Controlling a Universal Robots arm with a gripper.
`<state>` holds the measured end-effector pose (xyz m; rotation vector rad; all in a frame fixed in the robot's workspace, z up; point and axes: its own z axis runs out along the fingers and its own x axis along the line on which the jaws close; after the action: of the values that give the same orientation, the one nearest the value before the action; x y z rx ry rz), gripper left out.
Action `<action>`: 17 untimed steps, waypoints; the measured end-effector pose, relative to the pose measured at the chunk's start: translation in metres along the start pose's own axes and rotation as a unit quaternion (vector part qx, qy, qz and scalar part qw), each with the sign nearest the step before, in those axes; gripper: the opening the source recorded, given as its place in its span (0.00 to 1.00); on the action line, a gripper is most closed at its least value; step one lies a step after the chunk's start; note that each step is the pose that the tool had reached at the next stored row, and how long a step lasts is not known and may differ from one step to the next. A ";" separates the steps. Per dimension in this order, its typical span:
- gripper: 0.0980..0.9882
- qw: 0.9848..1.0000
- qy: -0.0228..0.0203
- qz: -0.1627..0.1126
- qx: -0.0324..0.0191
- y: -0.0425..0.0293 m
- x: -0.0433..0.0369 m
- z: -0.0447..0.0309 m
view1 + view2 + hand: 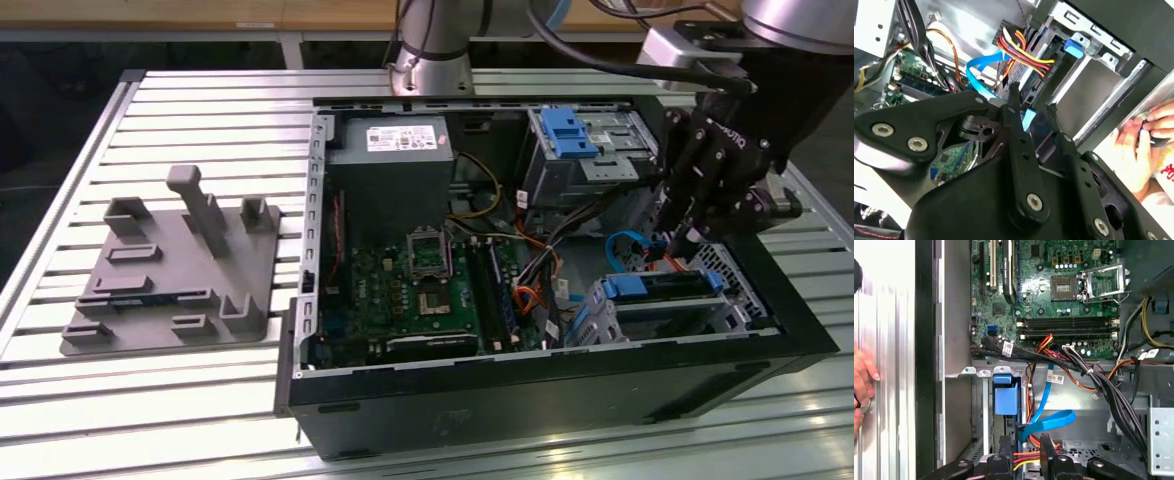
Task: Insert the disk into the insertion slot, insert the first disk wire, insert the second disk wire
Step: 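Insert the second disk wire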
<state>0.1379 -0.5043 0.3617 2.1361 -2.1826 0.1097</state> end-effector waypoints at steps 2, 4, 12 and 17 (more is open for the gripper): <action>0.30 1.000 0.005 -0.009 0.001 0.0004 -0.0002 0.0000; 0.30 1.000 0.009 -0.024 0.003 0.0006 -0.0002 0.0003; 0.30 0.998 0.015 -0.059 0.007 0.0099 -0.0019 0.0017; 0.30 0.997 0.026 -0.067 0.008 0.0144 -0.0018 0.0019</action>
<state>0.1235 -0.5024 0.3597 2.2529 -2.0119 0.1704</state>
